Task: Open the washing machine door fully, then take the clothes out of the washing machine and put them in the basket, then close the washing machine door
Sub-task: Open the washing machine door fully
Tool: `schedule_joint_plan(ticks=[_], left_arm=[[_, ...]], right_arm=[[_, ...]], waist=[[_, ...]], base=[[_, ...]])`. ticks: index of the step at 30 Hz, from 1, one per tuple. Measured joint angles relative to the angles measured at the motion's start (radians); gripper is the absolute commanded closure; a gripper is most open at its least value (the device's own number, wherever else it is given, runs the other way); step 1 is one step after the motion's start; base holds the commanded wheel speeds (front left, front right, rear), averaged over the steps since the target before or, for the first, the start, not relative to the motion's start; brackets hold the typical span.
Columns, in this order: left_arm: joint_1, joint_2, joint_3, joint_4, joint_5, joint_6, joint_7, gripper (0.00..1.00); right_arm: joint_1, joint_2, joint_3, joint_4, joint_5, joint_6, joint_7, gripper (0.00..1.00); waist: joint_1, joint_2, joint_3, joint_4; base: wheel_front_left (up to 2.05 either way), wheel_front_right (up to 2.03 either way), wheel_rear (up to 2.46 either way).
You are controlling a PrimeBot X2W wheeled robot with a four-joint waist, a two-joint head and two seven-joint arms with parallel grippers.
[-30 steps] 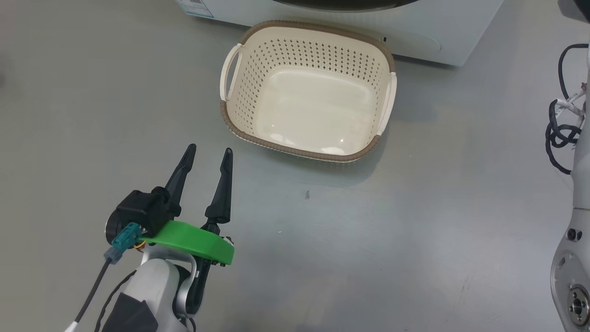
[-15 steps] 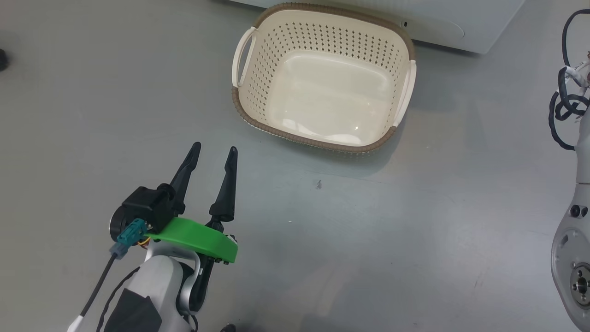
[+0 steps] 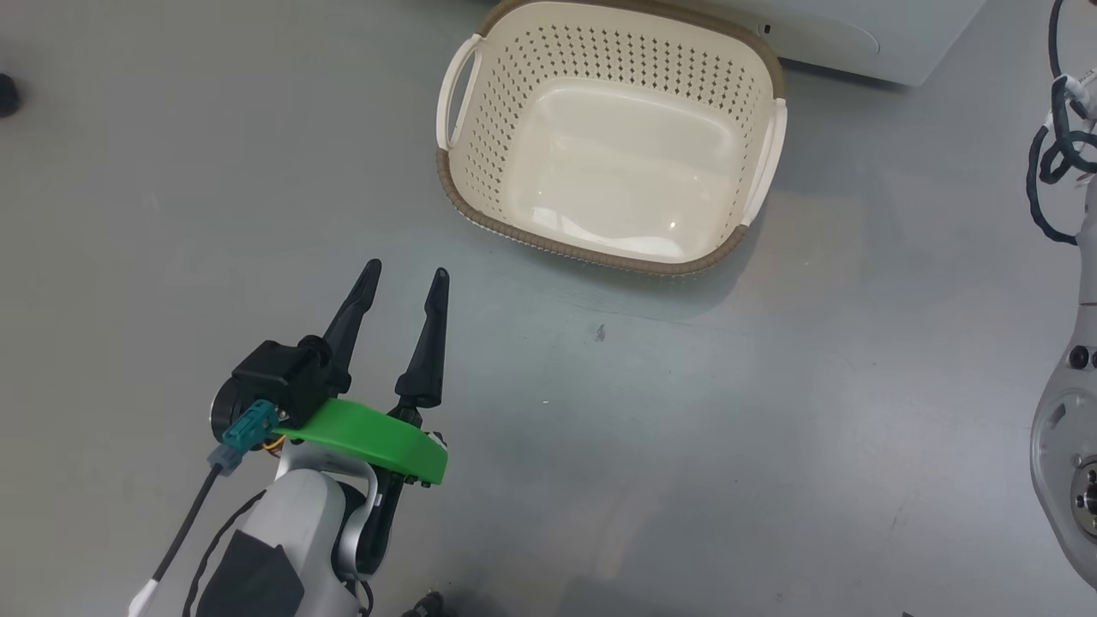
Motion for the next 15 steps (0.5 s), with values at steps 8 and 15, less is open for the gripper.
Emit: schedule_joint_plan(ticks=[8,15], left_arm=[[0.0,0.0,-0.005,0.001,-0.004,0.0,0.0,0.0],[-0.001,0.0,-0.008,0.001,-0.016,0.0,0.0,0.0]], right_arm=[[-0.058,0.003,-0.018,0.036,0.046,-0.009,0.021,1.0],[-0.094,-0.01,-0.024,0.075,0.067,-0.019,0.065,1.0]], waist=[[0.0,0.0,0.009,0.009],[0.0,0.0,0.019,0.019]], base=[[0.0,0.0,0.0],[0.0,0.0,0.0]])
